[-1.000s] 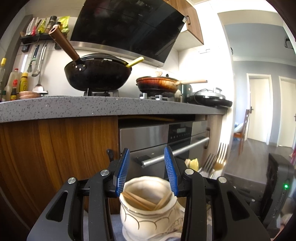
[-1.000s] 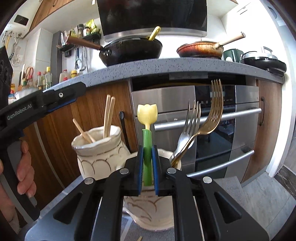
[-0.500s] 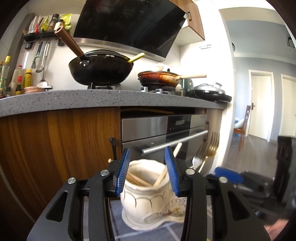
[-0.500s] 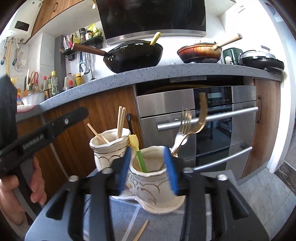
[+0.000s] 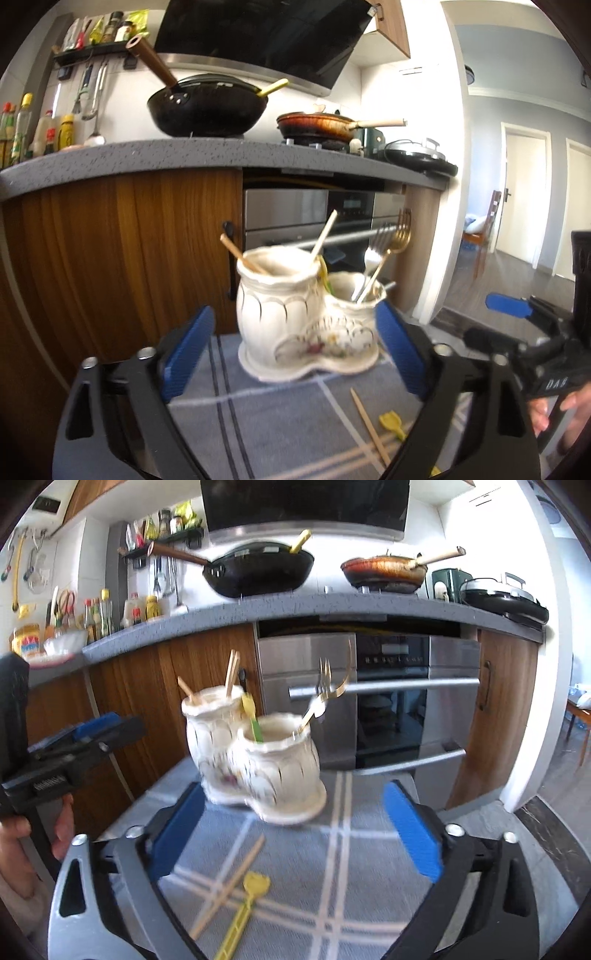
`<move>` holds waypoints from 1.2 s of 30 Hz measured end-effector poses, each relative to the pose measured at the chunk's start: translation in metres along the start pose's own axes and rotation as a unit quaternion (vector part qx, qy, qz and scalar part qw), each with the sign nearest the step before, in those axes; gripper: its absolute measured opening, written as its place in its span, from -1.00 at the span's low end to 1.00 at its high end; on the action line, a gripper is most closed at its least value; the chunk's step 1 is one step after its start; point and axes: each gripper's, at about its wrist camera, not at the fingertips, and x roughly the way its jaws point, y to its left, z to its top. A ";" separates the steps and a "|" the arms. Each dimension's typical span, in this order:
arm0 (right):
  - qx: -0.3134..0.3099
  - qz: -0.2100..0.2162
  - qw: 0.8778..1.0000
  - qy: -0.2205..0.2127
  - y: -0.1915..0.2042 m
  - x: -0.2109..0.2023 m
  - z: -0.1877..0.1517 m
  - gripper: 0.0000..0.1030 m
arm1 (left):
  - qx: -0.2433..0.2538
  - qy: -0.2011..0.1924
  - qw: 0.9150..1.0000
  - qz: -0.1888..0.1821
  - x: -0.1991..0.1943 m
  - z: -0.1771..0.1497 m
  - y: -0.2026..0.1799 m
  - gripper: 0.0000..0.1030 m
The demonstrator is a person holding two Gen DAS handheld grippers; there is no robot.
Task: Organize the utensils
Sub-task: 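Move both open grippers back down to the cloth, then grasp the last chopstick with the left gripper while the right gripper grasps the yellow-handled spoon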
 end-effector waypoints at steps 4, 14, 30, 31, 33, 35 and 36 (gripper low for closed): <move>-0.020 -0.011 0.999 0.044 0.001 0.008 -0.023 0.90 | -0.018 0.025 1.000 -0.006 -0.003 -0.016 -0.001 0.85; -0.021 0.036 0.991 0.128 0.010 0.026 -0.051 0.89 | -0.022 0.123 0.992 -0.007 0.006 -0.063 -0.004 0.85; -0.065 0.054 0.974 0.210 0.038 0.056 -0.083 -0.33 | -0.012 0.158 0.987 -0.004 0.016 -0.087 -0.004 0.85; -0.066 0.054 0.973 0.215 0.037 0.058 -0.084 -0.34 | -0.011 0.160 0.987 -0.005 0.017 -0.087 -0.005 0.85; -0.069 0.052 0.973 0.213 0.035 0.058 -0.084 -0.64 | -0.011 0.163 0.987 -0.007 0.017 -0.087 -0.006 0.85; -0.060 0.049 0.974 0.215 0.029 0.058 -0.082 -0.81 | -0.012 0.165 0.986 -0.010 0.017 -0.087 -0.008 0.85; -0.058 0.049 0.974 0.214 0.027 0.058 -0.082 -0.81 | -0.012 0.168 0.986 -0.011 0.018 -0.087 -0.009 0.85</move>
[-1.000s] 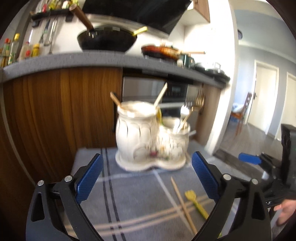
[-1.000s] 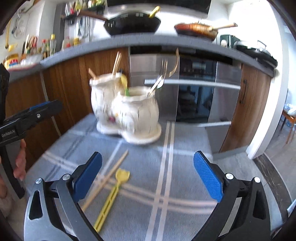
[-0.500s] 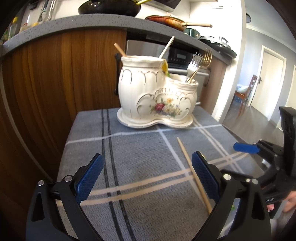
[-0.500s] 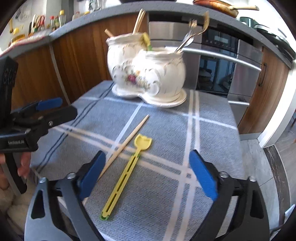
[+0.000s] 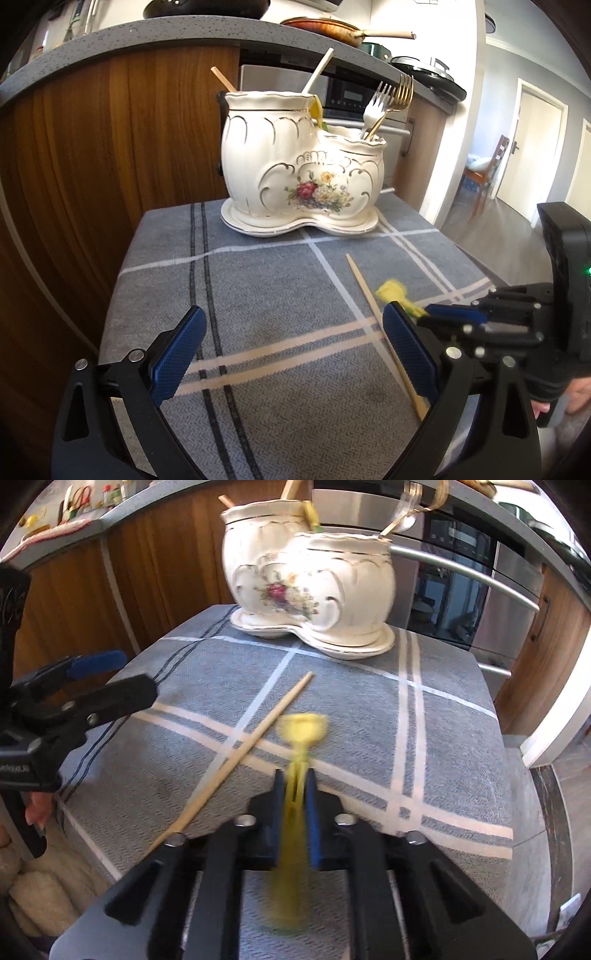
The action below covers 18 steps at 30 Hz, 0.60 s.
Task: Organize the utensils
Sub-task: 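Grasp the last chopstick with the left gripper while the right gripper grasps the yellow-handled spoon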
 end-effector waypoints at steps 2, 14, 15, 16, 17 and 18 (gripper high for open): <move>0.006 0.001 1.000 -0.002 -0.007 -0.002 0.000 -0.81 | 0.003 0.007 1.000 -0.005 0.002 0.000 -0.004 0.85; 0.046 -0.015 0.999 -0.020 -0.047 -0.018 -0.004 -0.81 | 0.059 0.121 0.990 -0.050 0.029 0.000 -0.061 0.22; 0.045 -0.015 0.999 -0.021 -0.047 -0.018 -0.004 -0.81 | 0.061 0.125 0.989 -0.050 0.031 0.000 -0.063 0.17; 0.044 -0.015 0.999 -0.022 -0.046 -0.018 -0.005 -0.81 | 0.066 0.133 0.988 -0.050 0.034 0.000 -0.066 0.07; 0.041 -0.012 0.999 -0.022 -0.045 -0.019 -0.005 -0.81 | 0.071 0.140 0.986 -0.048 0.037 0.000 -0.069 -0.01; 0.040 -0.010 0.999 -0.021 -0.045 -0.018 -0.004 -0.81 | 0.075 0.150 0.985 -0.045 0.040 -0.001 -0.072 -0.19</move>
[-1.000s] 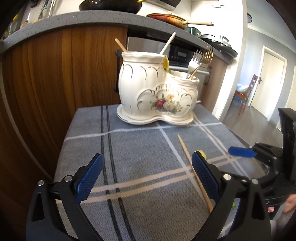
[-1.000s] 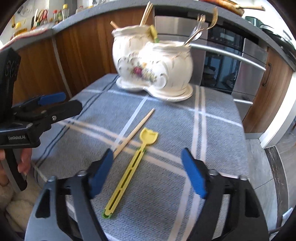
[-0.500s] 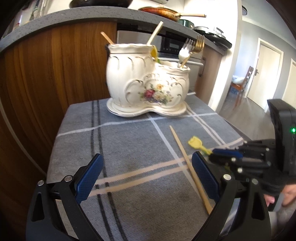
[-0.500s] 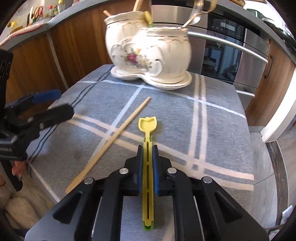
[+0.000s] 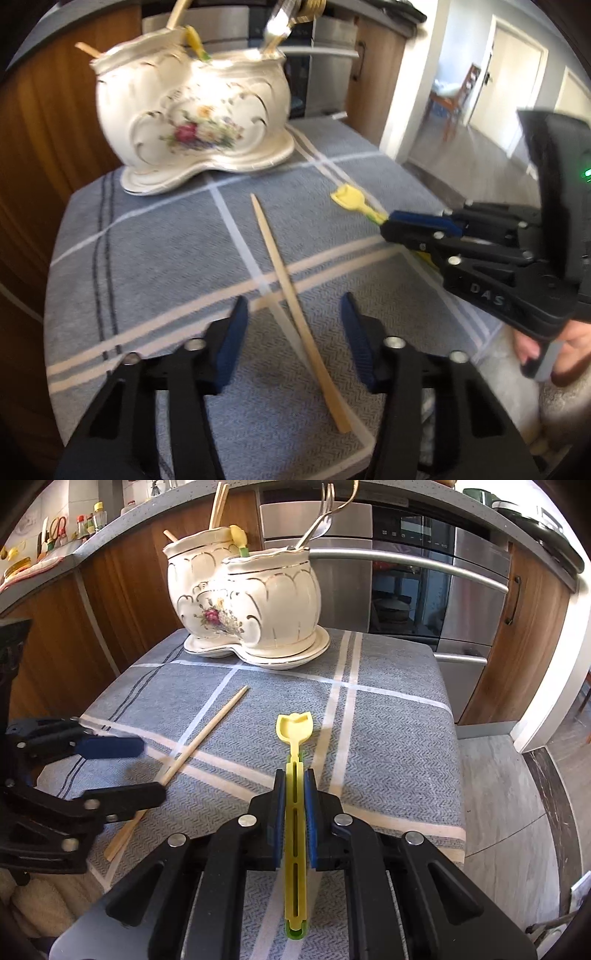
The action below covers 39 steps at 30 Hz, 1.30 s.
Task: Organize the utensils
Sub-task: 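Grasp the last chopstick with the left gripper while the right gripper grasps the yellow-handled spoon, then lift the chopstick and yellow-handled spoon and carry both over the holder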
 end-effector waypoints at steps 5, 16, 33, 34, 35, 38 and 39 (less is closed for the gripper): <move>-0.012 0.010 1.000 0.004 0.003 -0.003 -0.002 -0.81 | 0.021 0.024 0.999 0.009 0.009 0.004 -0.009 -0.58; -0.034 0.020 0.999 0.036 0.006 0.002 -0.004 -0.78 | 0.068 0.061 0.995 0.029 0.006 0.009 0.006 -0.75; -0.014 0.031 0.998 -0.055 0.009 -0.024 0.007 -0.81 | 0.059 -0.058 0.996 -0.012 -0.022 0.012 0.024 -0.87; -0.009 0.035 0.997 -0.074 0.008 -0.031 0.010 -0.81 | 0.059 -0.082 0.995 -0.018 -0.033 0.013 0.027 -0.87; -0.005 0.035 0.995 -0.089 0.008 -0.035 0.012 -0.81 | 0.059 -0.100 0.993 -0.020 -0.041 0.015 0.029 -0.87; 0.021 0.034 0.989 -0.141 0.002 -0.052 0.031 -0.81 | 0.059 -0.157 0.986 -0.015 -0.067 0.027 0.038 -0.87; 0.036 0.038 0.985 -0.162 0.000 -0.058 0.042 -0.81 | 0.056 -0.173 0.983 -0.008 -0.074 0.032 0.041 -0.87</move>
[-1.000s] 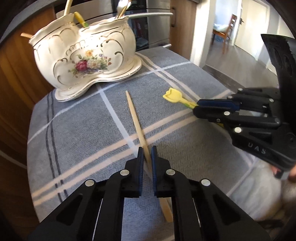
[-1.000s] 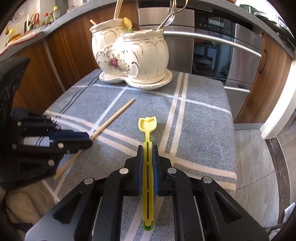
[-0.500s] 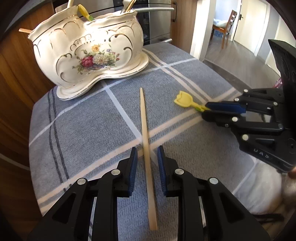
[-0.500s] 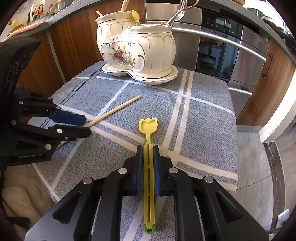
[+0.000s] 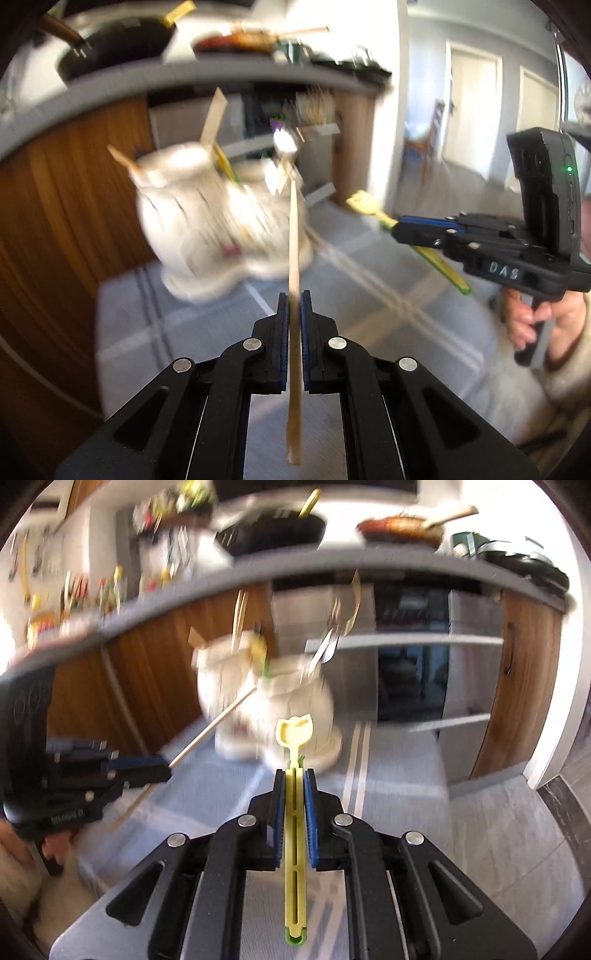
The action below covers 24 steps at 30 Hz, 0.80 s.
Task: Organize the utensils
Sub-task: 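Lift the chopstick and yellow-handled spoon and carry both over the holder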
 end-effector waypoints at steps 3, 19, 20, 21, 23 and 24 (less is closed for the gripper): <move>0.021 0.025 0.998 -0.059 0.001 -0.001 0.033 -0.81 | -0.024 -0.071 0.997 0.020 -0.015 0.027 0.023 -0.87; 0.075 0.099 0.982 -0.143 -0.017 0.094 0.107 -0.81 | -0.115 -0.219 0.968 0.041 0.035 0.109 0.090 -0.87; 0.074 0.099 0.982 -0.143 -0.017 0.097 0.107 -0.81 | -0.117 -0.224 0.966 0.046 0.039 0.111 0.092 -0.87; 0.073 0.098 0.982 -0.144 -0.017 0.098 0.107 -0.81 | -0.120 -0.228 0.965 0.045 0.043 0.112 0.095 -0.87; 0.073 0.100 0.982 -0.143 -0.018 0.103 0.107 -0.81 | -0.121 -0.229 0.964 0.050 0.051 0.112 0.099 -0.87; 0.073 0.102 0.982 -0.142 -0.018 0.107 0.106 -0.81 | -0.120 -0.229 0.965 0.053 0.053 0.110 0.100 -0.87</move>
